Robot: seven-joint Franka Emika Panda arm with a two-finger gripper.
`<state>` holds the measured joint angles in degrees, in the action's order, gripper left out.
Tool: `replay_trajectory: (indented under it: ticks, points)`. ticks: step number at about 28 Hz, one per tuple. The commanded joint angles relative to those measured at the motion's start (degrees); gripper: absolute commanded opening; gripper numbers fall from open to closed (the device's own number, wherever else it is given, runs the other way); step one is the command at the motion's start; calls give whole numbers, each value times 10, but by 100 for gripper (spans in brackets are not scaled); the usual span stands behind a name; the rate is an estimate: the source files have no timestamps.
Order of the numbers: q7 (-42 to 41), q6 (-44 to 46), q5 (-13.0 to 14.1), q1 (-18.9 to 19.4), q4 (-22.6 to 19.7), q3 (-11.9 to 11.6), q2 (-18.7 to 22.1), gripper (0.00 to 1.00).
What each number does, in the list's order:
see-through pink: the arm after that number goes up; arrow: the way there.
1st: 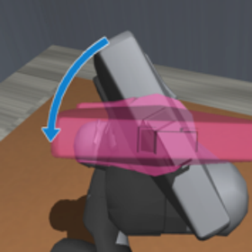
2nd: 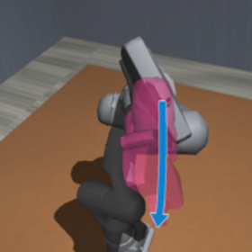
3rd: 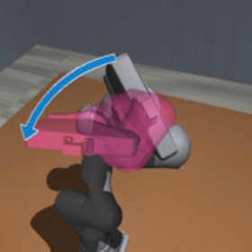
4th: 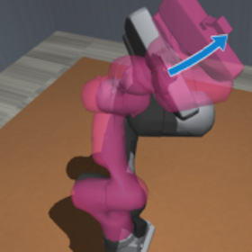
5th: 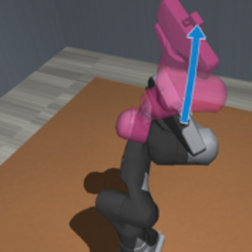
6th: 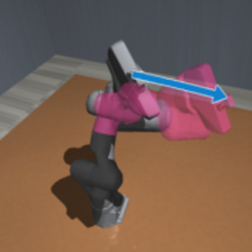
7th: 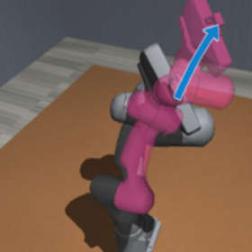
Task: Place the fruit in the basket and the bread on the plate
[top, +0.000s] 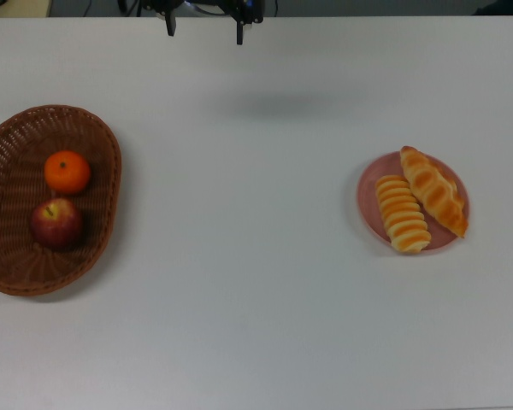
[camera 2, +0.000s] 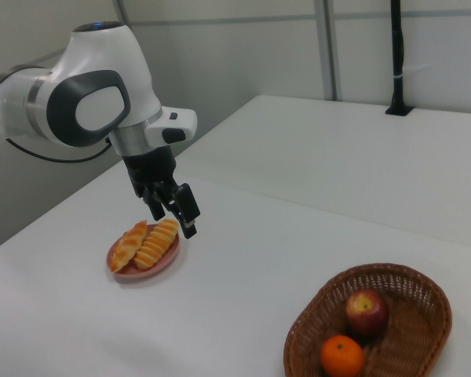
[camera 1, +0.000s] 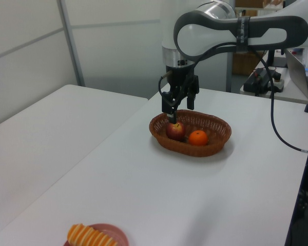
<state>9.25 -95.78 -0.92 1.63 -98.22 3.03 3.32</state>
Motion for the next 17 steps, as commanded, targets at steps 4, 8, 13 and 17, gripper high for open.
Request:
replay_trajectory:
  ticks: [4,8,13,17]
  points:
    - [-11,9,-8,-2,4,-1,2,100]
    - [-10,13,-8,-4,13,-1,2,100]
    - [-43,19,-7,-14,17,0,2,100]
    - [-71,19,-7,-15,17,-1,2,100]
